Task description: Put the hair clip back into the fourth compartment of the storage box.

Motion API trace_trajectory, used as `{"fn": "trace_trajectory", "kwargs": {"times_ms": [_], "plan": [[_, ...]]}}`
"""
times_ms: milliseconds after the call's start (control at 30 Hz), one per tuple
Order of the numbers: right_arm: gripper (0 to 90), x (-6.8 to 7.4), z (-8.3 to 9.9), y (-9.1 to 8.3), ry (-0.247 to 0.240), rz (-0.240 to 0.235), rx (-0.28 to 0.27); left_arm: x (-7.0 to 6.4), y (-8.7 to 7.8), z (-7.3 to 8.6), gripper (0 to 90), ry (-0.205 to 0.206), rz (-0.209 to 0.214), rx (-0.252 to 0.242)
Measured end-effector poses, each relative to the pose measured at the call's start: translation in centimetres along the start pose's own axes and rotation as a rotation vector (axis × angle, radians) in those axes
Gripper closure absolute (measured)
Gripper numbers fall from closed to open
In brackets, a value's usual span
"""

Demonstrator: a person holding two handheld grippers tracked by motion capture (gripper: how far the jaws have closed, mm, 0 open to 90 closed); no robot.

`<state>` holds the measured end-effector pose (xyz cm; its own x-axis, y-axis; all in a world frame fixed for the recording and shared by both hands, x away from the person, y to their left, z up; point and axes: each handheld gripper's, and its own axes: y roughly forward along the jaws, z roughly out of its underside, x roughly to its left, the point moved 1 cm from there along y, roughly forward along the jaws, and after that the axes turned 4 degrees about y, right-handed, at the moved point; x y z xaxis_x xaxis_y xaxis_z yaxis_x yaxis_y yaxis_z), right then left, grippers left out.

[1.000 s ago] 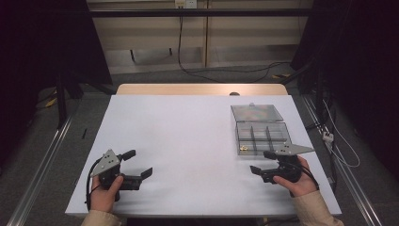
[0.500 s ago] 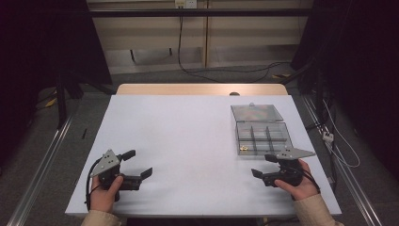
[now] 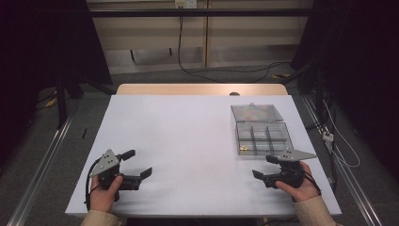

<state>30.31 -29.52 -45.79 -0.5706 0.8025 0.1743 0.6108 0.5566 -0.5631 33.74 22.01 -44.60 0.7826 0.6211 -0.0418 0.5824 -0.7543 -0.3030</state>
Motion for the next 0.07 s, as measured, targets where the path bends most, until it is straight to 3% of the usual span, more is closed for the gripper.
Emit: {"fn": "trace_trajectory", "kwargs": {"times_ms": [67], "plan": [[16.4,0.0,0.01,0.06,0.0,-0.001,0.003,0.02,0.01,0.0,3.5,0.001,0.0,0.001]]}}
